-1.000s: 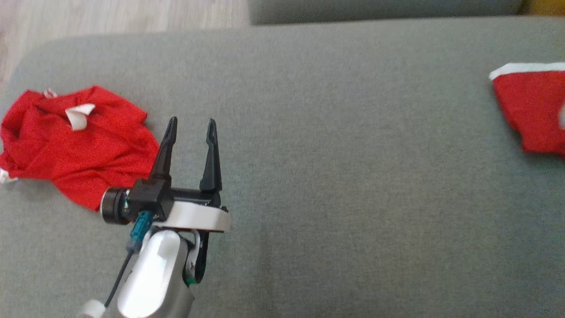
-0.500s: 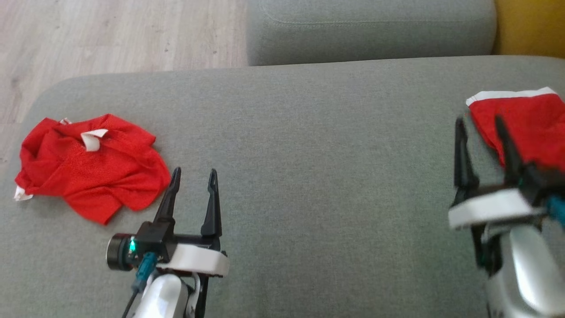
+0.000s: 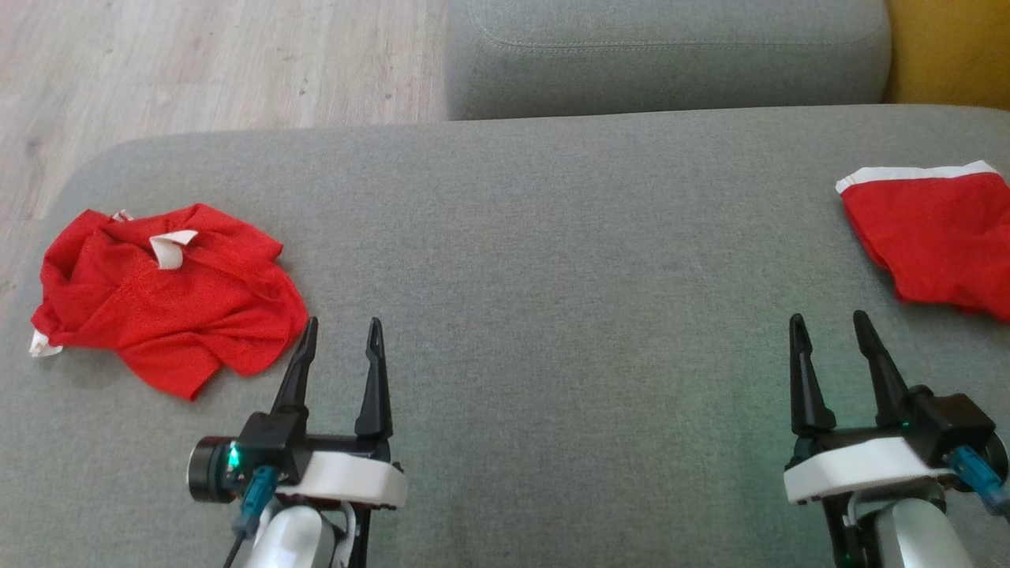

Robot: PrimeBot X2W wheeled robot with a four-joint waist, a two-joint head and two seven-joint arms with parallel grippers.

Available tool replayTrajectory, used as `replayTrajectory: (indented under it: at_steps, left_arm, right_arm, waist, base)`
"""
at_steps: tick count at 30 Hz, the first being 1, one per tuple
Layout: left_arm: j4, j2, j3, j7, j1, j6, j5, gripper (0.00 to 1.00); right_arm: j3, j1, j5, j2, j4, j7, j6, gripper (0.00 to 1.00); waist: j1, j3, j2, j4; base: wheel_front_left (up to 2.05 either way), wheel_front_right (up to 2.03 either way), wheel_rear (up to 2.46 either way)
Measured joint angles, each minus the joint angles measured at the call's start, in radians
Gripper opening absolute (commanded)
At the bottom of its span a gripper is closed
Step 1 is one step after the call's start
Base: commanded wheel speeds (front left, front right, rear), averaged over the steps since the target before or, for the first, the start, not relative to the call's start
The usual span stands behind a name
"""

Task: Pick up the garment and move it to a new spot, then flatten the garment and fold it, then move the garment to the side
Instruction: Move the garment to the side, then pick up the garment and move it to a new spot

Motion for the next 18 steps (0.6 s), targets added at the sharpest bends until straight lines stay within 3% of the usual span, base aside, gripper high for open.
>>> replayTrajectory:
  at_steps: [9,18]
  left_arm:
    - [-0.013,0.000,0.001,0.000,-0.001,0.000,0.000,1.00]
    - [-0.013,0.000,0.013,0.000,-0.001,0.000,0.001,1.00]
  right_arm:
    - [0.024,0.000,0.012,0.000,-0.014,0.000,0.000,1.00]
    - [0.072,0.003,0.026,0.000,-0.019,0.000,0.000,1.00]
  waist:
    - [0.0001,0.004,0.0000,0.031]
    - [0.0001,-0.010,0.0000,0.138]
  base:
    - [0.00,0.00,0.00]
    - [0.00,0.00,0.00]
